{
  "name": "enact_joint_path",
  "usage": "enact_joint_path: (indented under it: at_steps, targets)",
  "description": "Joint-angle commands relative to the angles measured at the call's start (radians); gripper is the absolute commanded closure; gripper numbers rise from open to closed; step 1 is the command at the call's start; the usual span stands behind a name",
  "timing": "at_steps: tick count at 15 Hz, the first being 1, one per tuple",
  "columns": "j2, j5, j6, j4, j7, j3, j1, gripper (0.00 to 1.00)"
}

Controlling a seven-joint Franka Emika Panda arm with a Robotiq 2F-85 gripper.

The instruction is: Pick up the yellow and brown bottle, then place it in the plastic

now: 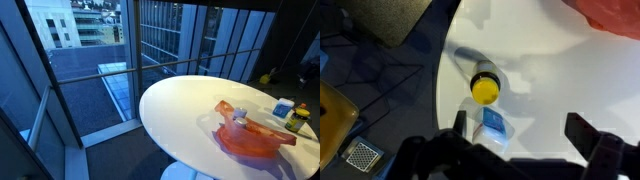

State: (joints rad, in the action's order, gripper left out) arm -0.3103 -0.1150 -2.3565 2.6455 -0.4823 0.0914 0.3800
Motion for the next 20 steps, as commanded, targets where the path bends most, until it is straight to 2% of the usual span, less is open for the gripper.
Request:
enact_joint_path:
  at_steps: [1, 6, 11, 17, 20]
  targets:
    - [0.085, -0.021, -0.086, -0.007, -0.009, 0.029, -0.004, 0.00]
    - [0.207, -0.022, -0.184, -0.008, -0.007, 0.062, -0.014, 0.00]
    - [0.309, -0.011, -0.223, -0.010, 0.002, 0.104, -0.037, 0.00]
    - [0.380, -0.061, -0.254, -0.017, -0.019, 0.162, -0.070, 0.00]
    - [0.405, -0.097, -0.284, -0.023, -0.030, 0.186, -0.090, 0.06]
